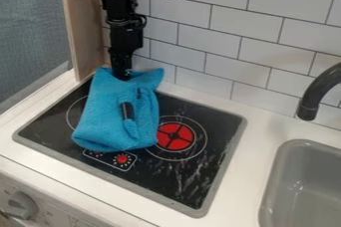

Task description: Fold the cloth from top to bottom

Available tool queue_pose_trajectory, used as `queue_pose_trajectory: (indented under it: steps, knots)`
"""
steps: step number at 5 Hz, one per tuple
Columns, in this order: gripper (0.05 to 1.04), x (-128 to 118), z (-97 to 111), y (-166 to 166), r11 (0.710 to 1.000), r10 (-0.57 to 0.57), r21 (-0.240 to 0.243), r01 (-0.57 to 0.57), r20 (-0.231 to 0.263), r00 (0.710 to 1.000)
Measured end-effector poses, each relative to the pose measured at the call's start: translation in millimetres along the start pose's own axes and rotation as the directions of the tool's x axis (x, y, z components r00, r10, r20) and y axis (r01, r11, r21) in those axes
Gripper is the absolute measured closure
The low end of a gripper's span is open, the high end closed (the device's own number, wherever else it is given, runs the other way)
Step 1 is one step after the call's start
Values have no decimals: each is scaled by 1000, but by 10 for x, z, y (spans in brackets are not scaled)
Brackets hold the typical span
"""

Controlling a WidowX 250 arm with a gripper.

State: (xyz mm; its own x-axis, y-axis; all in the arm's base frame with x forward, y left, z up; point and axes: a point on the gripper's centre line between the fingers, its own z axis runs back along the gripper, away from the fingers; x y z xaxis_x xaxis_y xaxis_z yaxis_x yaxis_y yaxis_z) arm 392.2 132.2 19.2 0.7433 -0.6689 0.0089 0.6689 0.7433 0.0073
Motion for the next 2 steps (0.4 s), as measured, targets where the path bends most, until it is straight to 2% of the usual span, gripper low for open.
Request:
queue_pose_trajectory:
  steps: [1, 2]
  knots:
    - [1032, 7, 21, -56, 1000, -1, -25, 1, 10, 1000]
    - [1032, 44, 205, -101, 1000, 0, -24, 2, 44, 999]
